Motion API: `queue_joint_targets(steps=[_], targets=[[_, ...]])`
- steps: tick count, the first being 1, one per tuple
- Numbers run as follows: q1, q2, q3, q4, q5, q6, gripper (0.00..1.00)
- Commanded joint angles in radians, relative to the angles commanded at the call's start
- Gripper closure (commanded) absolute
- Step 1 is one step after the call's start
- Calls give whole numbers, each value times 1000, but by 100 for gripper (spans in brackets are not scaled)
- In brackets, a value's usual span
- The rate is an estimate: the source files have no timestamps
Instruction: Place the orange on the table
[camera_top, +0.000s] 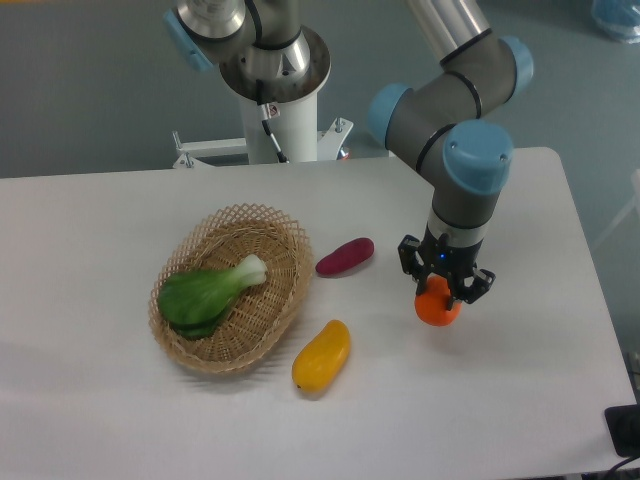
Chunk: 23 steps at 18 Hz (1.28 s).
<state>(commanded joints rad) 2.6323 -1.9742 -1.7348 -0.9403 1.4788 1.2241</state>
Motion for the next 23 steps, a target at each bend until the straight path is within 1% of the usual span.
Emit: queue_joint_targets(steps=[2, 6, 10, 12, 14, 15, 16, 17, 18, 23], targets=[[-12, -5, -3, 0, 0, -1, 63], [-14, -12, -6, 0, 2, 0, 63], [-14, -25, 0, 5, 60, 37, 63], [-14, -23, 0, 5, 63, 37, 62], [-14, -23, 0, 5, 63, 35, 59], [-12, -23, 0, 8, 63, 35, 56], [-14, -23, 0, 15, 63, 37, 43], [-12, -21, 0, 18, 63, 38, 15], [-12, -20, 1, 20, 63, 35, 0], [-11, 1, 6, 23, 61, 37, 0]])
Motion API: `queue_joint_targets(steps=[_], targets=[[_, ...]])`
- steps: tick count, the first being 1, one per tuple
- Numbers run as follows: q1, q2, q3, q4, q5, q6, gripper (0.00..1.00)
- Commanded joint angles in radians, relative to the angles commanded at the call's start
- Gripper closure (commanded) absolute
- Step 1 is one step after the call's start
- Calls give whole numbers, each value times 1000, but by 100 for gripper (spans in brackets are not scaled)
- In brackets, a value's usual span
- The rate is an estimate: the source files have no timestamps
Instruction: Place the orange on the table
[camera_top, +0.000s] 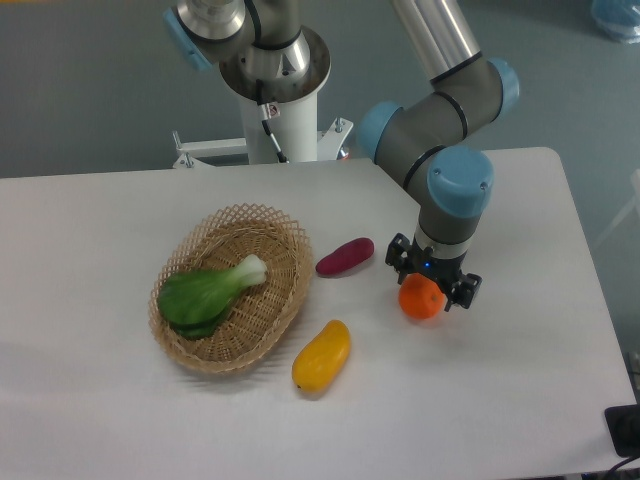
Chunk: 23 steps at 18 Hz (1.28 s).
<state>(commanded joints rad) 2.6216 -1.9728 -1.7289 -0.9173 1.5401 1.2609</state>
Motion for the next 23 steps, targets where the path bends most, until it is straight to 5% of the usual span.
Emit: queue_joint_targets(steps=[11, 18, 23], targets=[[0, 72, 173, -29, -3, -3, 0], [66, 178, 204, -236, -17, 224, 0], [91, 196, 204, -255, -28, 278, 0]])
